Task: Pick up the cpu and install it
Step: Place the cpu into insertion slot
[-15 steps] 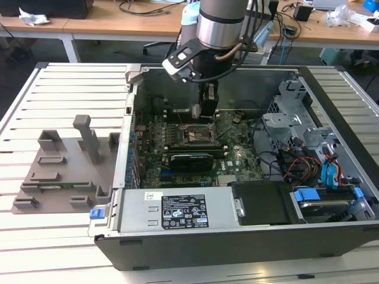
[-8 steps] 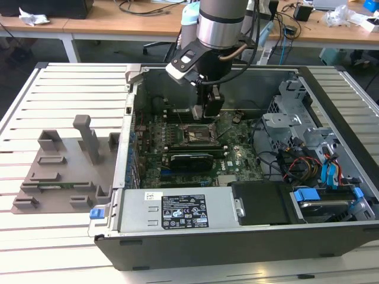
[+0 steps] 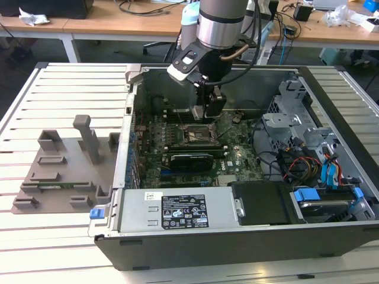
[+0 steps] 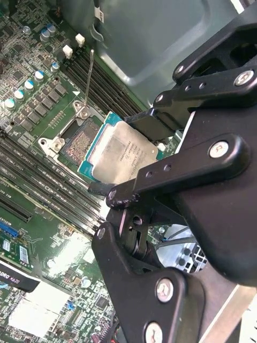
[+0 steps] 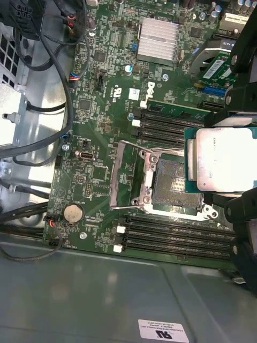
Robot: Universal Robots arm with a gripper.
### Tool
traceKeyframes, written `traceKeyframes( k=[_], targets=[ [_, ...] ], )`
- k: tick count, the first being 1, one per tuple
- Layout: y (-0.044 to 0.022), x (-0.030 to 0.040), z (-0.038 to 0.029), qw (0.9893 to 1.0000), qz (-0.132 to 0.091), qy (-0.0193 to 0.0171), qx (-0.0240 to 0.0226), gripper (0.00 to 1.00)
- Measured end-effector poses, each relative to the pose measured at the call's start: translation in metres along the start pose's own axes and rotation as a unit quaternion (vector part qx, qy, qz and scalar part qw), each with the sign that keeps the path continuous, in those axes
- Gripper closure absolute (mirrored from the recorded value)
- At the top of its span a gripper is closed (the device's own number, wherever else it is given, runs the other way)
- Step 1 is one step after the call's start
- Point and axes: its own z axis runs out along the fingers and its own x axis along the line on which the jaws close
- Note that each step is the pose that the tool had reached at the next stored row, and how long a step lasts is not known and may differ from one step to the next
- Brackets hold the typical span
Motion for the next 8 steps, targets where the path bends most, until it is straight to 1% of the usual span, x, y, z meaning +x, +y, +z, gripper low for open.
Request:
traceKeyframes(
  k=[8],
  targets=[
    [0.0, 0.0, 0.0004, 1.0, 0.001, -0.0001, 0.0001, 0.45]
  ],
)
